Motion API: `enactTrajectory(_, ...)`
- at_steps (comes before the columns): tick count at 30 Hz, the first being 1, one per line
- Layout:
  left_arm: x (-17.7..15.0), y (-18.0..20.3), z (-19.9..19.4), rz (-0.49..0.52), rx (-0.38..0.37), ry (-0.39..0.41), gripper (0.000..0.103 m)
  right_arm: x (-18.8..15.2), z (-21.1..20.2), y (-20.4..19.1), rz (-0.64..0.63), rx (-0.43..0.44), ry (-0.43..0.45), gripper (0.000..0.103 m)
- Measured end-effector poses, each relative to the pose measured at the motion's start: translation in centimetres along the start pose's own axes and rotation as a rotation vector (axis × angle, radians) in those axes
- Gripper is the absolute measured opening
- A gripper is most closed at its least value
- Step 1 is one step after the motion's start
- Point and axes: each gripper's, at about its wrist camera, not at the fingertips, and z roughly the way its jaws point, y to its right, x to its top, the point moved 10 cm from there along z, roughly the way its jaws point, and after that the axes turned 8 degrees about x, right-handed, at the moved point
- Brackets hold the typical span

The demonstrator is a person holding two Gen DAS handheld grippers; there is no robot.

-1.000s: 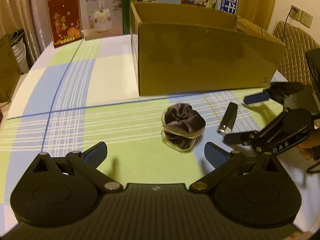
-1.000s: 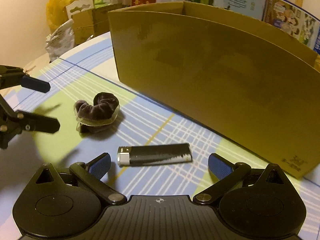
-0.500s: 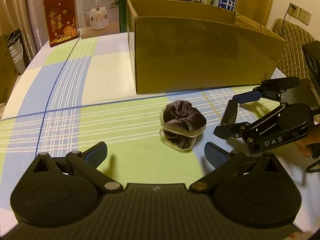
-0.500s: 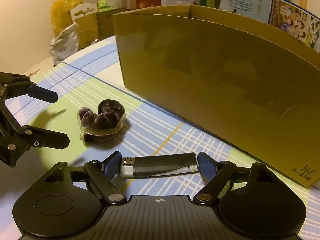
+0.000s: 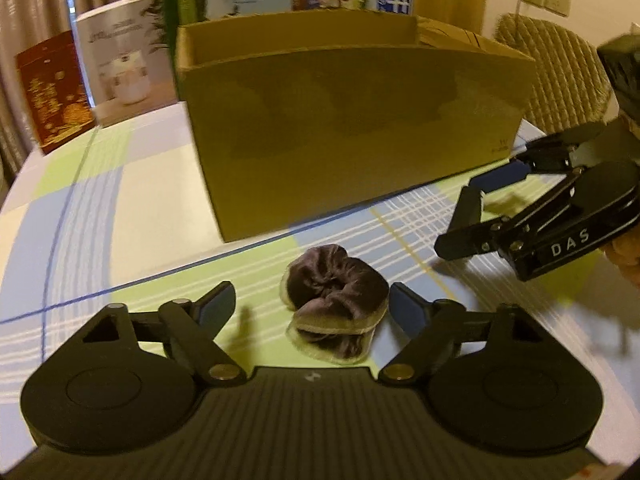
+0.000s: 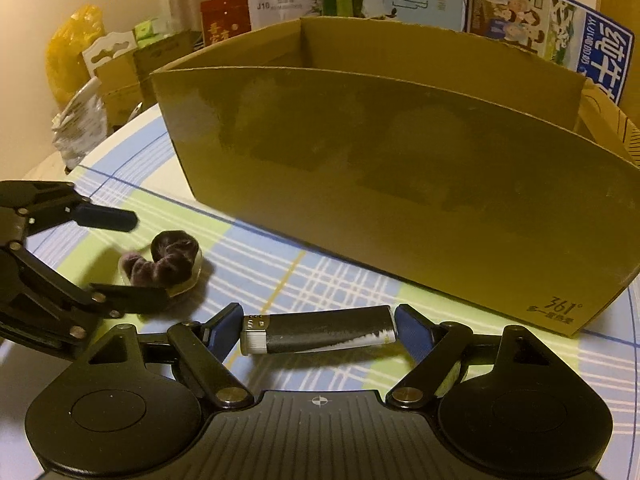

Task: Organize objects
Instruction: 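Grasp the brown scrunchie with the left tool while the right tool grasps the lighter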

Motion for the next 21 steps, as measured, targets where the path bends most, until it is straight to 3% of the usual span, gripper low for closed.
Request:
enactTrajectory(4,-0.1,0.5,0.9,0.006,-0.028,-0.015,0.066,0.1,0.0,0.0,0.003,0.002,0.001,0.079)
enactTrajectory(8,-0.1,1.0,1.2,0.014,-0.045,-0.012,0.048,0.0,0.1,0.0,0.013,0.004,-0.003,0.079)
enactTrajectory(15,-0.1,1.8,0.7,0.006,-0.026,-0.013,0.026,0.0,-0.1,-0.2,0.01,-0.002,-0.008,0.079)
enactTrajectory(21,0.0,2.5,-0.7,-0.035,-0.019,-0.016,0.023,-0.1,-1.2,-0.4,0.03,-0.019,0.004,0.079)
